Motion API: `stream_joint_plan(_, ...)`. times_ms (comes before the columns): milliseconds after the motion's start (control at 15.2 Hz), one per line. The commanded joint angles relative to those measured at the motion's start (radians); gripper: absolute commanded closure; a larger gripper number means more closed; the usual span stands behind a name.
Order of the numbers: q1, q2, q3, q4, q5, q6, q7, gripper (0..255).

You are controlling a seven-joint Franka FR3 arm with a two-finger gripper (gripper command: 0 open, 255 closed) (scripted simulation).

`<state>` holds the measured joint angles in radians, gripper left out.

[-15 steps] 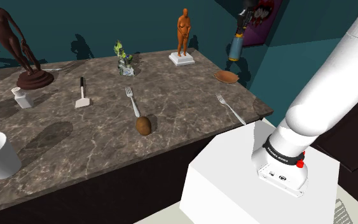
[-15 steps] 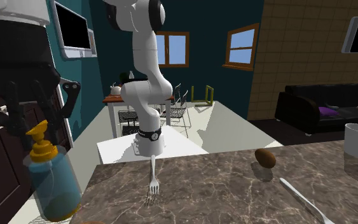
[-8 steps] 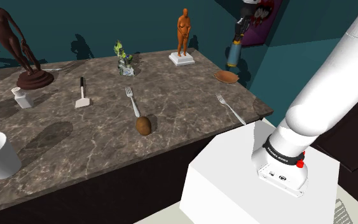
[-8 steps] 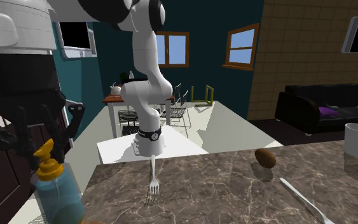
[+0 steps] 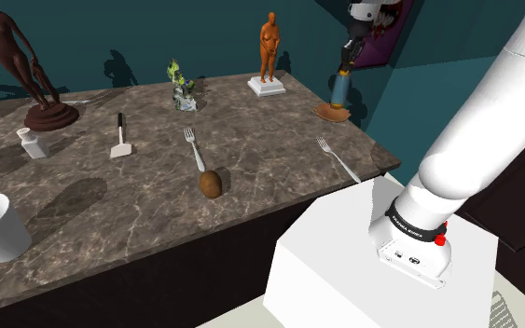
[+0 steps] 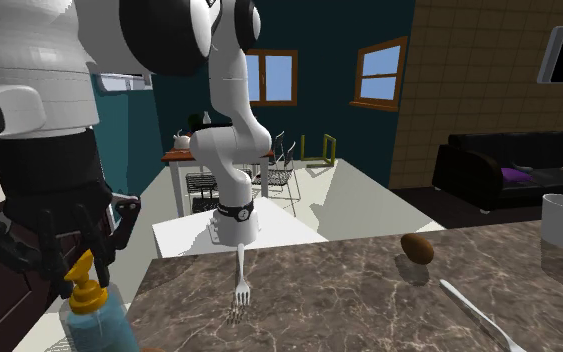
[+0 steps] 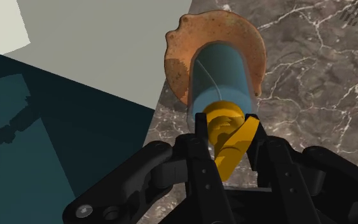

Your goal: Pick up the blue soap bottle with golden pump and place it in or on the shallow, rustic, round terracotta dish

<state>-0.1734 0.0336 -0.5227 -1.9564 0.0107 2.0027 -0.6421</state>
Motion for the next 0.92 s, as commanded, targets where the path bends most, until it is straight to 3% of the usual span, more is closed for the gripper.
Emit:
stream_joint_plan(0,-0.001,0.011,-0.001,-0.019,0.006,0.029,-0.005,255)
stream_joint_plan(264,-0.003,0.03,-0.001,-0.054,0.018,0.081,-0.012,255)
stream_joint_plan(792,-0.003,0.03,-0.001,-0.054,0.018,0.081,-0.012,255)
stream_joint_plan(858,-0.003,0.03,-0.001,-0.054,0.018,0.081,-0.012,0)
